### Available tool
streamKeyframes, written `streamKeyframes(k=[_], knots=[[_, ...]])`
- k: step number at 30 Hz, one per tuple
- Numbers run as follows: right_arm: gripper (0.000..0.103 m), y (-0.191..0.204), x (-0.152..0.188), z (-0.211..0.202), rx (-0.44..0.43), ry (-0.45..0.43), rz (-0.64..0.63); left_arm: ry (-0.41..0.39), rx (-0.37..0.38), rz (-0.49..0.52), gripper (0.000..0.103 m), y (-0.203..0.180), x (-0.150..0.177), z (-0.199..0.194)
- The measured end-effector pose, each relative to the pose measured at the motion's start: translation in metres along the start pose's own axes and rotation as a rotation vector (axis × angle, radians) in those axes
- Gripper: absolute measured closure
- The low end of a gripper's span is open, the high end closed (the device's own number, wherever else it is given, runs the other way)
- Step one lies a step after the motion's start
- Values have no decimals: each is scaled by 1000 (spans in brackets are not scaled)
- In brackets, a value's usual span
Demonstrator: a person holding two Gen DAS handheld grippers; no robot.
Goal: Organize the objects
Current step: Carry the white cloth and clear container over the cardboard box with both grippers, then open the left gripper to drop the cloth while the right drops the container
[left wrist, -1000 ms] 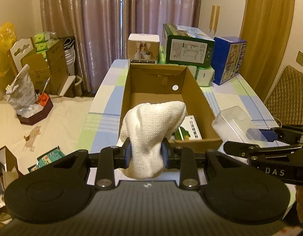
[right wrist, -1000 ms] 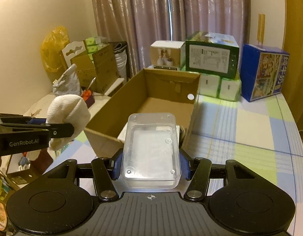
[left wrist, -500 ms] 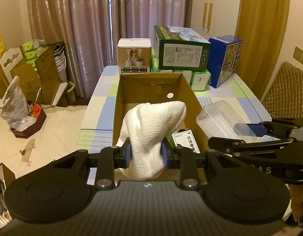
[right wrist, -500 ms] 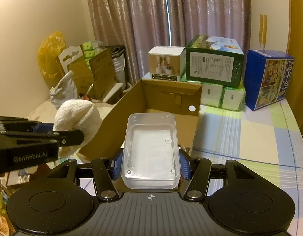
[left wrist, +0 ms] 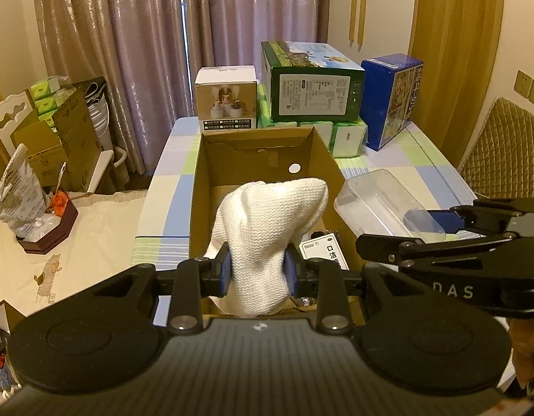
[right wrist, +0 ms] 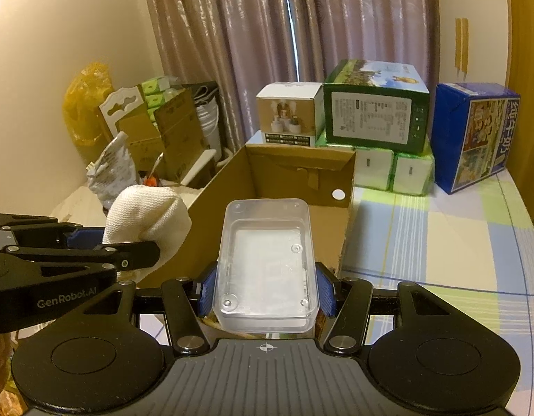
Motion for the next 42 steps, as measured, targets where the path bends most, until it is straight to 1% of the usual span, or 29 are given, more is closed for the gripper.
streamKeyframes(k=[7, 15, 28, 37, 40, 42], knots=[[50, -8, -7, 13, 6, 12, 7, 14, 5, 12, 77, 1, -6, 14], [50, -16, -19, 39, -6, 43, 38, 34, -2, 17, 77, 12, -16, 41], [50, -30, -40, 90, 25, 74, 24, 66, -3, 17, 77, 30, -36, 92], [50, -47, -50, 111, 54, 78, 37, 84, -11, 31, 77, 39, -46, 122], [50, -51, -49, 114, 61, 81, 37, 83, -5, -2, 72, 44, -48, 133], [50, -54, -49, 114, 60, 83, 45, 77, -11, -18, 61, 47, -50, 136]])
Point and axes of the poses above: each gripper's, at about its wrist camera, not at the fingertips, and z roughly the way its jaws point, y to its left, x to its underside, the point moved 10 cm from there along z, roughly the way its jaws point, and after that the axes turned 6 degrees about x, right-handed, at the moved point
